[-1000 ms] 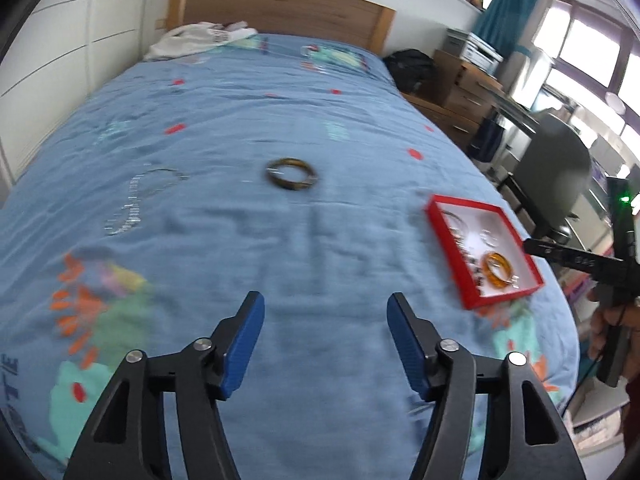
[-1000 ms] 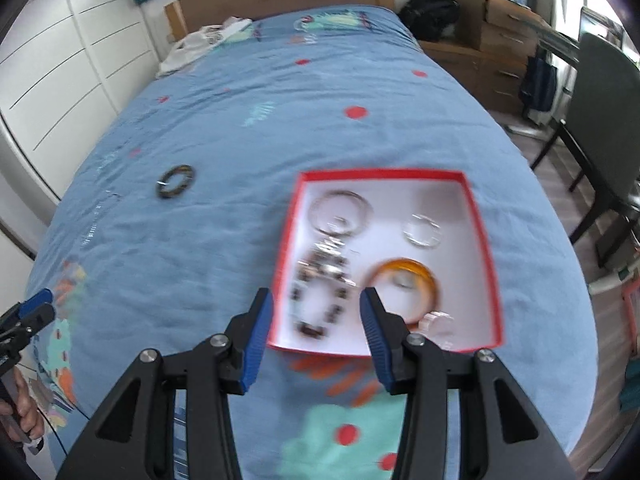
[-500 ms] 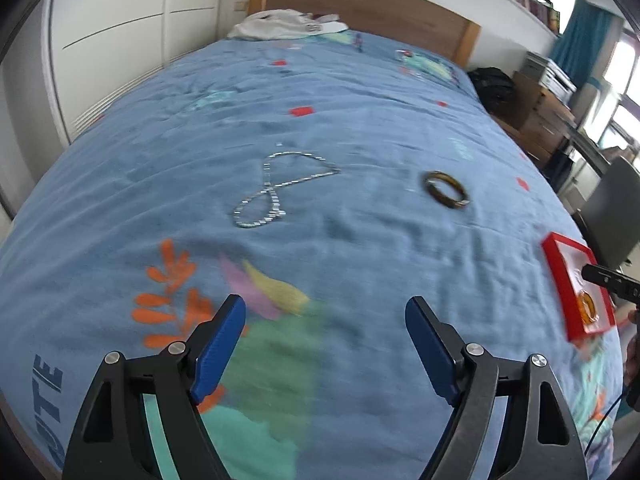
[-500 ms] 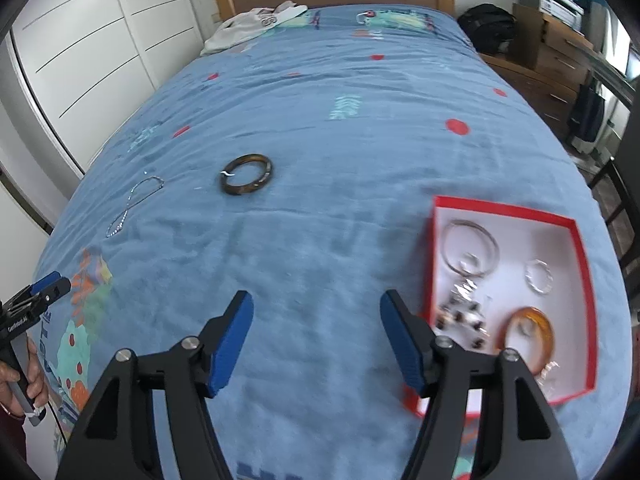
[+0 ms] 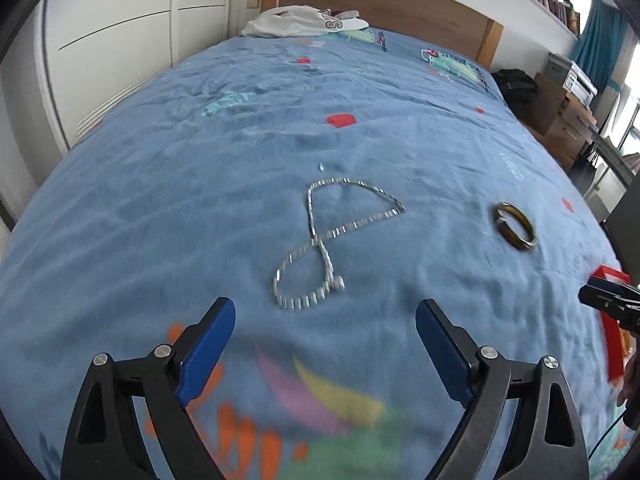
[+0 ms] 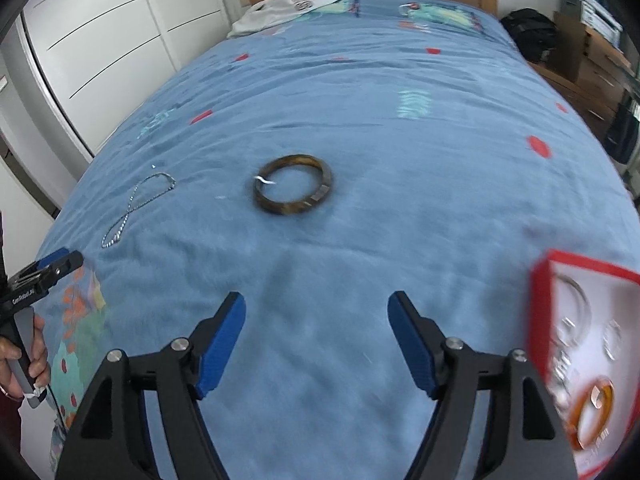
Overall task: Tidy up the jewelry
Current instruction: 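Withdraw both tools toward the silver necklace and tortoiseshell bangle, then pinch the silver necklace with the left tool while the right tool grips the tortoiseshell bangle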
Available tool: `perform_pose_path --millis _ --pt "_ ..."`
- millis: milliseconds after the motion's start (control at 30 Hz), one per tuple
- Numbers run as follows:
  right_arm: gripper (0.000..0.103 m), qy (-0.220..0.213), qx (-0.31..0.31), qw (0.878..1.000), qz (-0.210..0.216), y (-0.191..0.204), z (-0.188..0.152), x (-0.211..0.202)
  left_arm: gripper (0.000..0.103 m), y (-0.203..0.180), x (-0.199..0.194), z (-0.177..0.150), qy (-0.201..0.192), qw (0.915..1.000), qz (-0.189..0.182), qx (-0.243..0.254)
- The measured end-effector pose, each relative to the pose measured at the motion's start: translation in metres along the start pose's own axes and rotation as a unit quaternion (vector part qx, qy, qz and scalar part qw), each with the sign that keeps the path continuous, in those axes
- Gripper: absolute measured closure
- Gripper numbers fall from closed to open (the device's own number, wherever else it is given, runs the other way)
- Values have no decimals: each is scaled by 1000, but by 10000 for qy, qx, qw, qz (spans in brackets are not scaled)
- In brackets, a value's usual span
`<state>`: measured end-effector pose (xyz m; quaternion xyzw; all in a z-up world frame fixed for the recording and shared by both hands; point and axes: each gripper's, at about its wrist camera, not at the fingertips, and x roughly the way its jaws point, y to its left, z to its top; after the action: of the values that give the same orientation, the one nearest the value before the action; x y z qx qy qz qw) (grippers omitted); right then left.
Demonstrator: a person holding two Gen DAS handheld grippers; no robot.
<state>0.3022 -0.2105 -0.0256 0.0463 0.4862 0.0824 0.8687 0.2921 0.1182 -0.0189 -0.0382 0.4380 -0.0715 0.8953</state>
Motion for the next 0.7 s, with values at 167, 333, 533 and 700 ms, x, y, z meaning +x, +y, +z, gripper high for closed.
perform_pose_path --millis 167,333,533,700 --pt "28 92 -15 10000 -34 10 25 41 12 2 38 20 163 9997 119 154" --pt "27 80 -29 10000 5 9 45 65 12 3 64 26 277 9992 171 226" --pt "27 120 -181 9998 26 10 67 89 12 3 78 26 306 9991 188 213" --pt "25 139 -253 9996 -16 12 80 101 20 -1 83 28 264 9992 198 220"
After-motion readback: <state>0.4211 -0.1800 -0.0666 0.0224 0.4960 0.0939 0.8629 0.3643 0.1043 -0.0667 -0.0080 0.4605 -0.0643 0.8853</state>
